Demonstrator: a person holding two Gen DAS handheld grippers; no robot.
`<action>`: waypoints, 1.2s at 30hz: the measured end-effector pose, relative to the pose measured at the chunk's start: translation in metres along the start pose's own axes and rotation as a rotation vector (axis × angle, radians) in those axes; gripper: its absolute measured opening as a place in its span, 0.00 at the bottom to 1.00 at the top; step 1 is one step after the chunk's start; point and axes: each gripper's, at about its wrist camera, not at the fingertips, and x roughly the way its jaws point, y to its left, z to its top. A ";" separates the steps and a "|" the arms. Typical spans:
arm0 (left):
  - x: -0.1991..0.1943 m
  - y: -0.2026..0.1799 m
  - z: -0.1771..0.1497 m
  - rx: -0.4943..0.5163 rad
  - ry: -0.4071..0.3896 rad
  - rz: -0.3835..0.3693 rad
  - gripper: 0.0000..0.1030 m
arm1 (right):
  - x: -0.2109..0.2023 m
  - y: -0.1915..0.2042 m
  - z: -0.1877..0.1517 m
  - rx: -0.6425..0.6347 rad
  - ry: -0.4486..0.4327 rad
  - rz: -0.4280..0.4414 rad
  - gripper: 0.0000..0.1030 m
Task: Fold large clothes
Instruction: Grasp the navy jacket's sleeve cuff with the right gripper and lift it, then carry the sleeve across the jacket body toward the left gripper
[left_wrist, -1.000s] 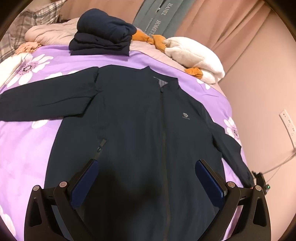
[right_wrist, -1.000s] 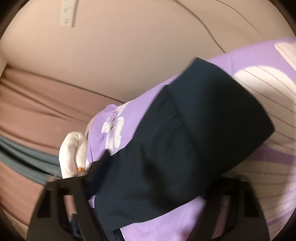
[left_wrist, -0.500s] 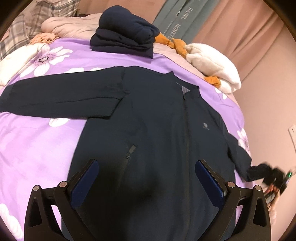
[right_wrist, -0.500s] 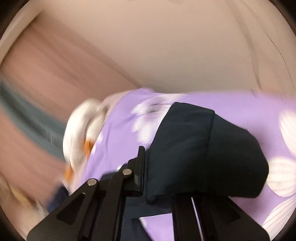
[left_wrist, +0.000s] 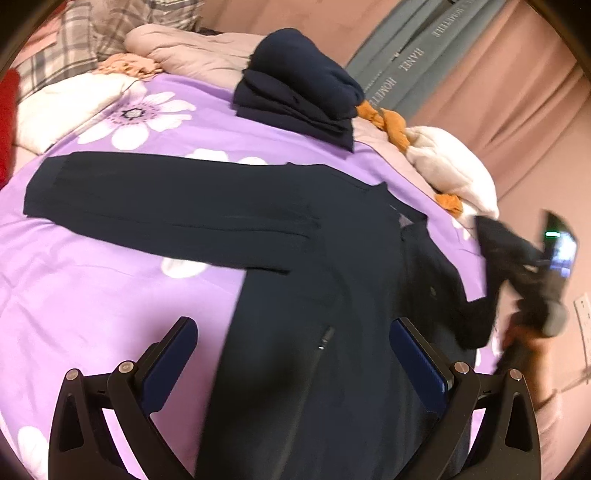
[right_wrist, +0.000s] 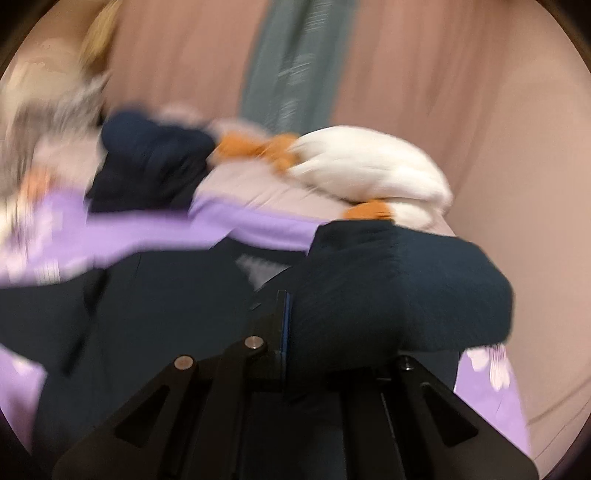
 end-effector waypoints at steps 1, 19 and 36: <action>0.001 0.003 0.001 -0.003 0.000 0.005 1.00 | 0.011 0.019 -0.003 -0.050 0.021 -0.001 0.06; 0.043 -0.001 0.015 -0.026 0.080 -0.065 1.00 | 0.037 0.140 -0.064 -0.594 0.036 0.047 0.88; 0.052 -0.054 0.023 0.132 0.077 -0.038 1.00 | 0.009 0.009 -0.054 0.130 0.064 0.687 0.89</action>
